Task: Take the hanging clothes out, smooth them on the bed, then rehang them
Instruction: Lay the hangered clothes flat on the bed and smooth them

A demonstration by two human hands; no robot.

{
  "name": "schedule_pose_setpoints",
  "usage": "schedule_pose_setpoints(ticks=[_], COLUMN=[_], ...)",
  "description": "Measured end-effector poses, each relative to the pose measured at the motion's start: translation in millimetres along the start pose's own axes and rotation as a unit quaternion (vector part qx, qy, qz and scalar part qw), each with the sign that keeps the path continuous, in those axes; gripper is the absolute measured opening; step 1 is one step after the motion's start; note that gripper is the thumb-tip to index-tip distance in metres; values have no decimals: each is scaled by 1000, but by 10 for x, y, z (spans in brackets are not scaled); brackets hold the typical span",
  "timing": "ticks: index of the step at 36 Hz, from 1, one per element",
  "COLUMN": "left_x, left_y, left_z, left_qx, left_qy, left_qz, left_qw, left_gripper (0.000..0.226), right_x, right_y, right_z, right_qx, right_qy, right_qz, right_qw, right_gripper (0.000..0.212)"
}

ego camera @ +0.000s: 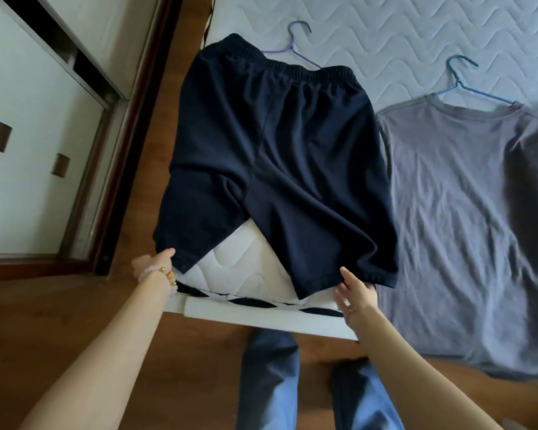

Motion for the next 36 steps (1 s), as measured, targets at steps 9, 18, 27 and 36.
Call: schedule_pose_setpoints(ticks=[9,18,27,36], left_x=[84,90,60,321], left_y=[-179,-181,-223,-364], left_z=[-324,-322,40,-112], left_qx=[57,162,183,115], left_qy=[-163,-192,-104,-164], left_qz=[58,22,34,16], left_qw=[983,968,977,980], left_gripper=[39,52,22,18], right_x=[62,5,179,182], right_y=[222,575,1326,1190], right_z=[-190,-478,-701,-254], right_qx=[33,28,4,80], right_qy=[0,-109,-157,-177], right_qz=[-93,-143,-213,-198], right_qw=[995,983,964,961], right_gripper=[22,15,29,24])
Point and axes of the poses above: each hand's wrist, its own x-axis away from the middle knuckle, its own z-axis out of the back of the hand, y = z × x, the point moved 10 cm from there along -x, towards the middle knuckle, and after that the axes turned 6 degrees about -z, right-handed, at the moved point
